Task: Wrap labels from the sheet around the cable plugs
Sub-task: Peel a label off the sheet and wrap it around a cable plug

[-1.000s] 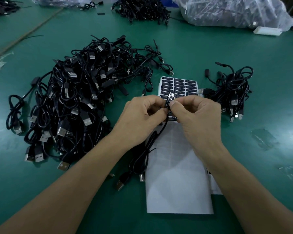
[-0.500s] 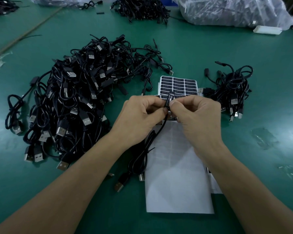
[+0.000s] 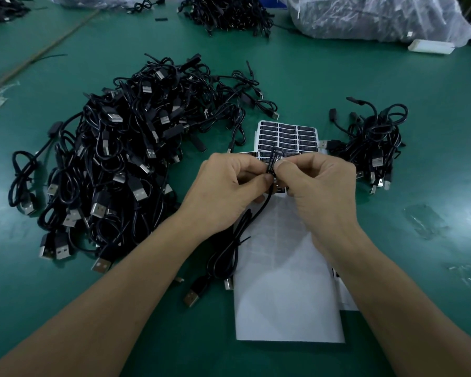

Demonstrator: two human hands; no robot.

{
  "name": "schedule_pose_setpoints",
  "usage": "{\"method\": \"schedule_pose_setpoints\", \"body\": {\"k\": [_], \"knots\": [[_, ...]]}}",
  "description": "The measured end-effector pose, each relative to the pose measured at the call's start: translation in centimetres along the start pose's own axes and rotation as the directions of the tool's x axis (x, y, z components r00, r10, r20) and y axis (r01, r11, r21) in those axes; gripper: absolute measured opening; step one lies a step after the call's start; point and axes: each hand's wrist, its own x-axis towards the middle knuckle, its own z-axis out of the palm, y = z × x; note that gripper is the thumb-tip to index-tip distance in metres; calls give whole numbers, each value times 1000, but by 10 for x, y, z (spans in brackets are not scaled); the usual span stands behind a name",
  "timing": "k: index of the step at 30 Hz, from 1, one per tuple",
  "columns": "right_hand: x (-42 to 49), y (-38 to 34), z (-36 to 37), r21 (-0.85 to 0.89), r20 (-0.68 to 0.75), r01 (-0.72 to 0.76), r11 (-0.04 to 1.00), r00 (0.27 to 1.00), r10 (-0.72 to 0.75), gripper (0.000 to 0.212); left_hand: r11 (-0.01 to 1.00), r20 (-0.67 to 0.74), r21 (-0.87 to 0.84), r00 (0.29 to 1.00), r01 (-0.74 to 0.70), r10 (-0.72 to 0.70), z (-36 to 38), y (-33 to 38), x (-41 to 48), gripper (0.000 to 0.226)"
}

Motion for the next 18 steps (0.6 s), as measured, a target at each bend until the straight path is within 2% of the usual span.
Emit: {"method": "schedule_pose_setpoints", "body": {"k": [7, 13, 18], "knots": [[-1, -1, 0, -4, 9, 23, 1000, 1000, -22, 16, 1000, -11, 16, 1000, -6, 7, -1, -1, 0, 10], [-1, 2, 0, -15, 21, 30, 999, 999, -30, 6, 1000, -41, 8, 999, 4, -3, -1, 0, -1, 10], [-1, 2, 0, -18, 26, 38, 999, 999, -38, 7, 1000, -47, -11, 999, 2, -2, -2, 1, 0, 11]]}}
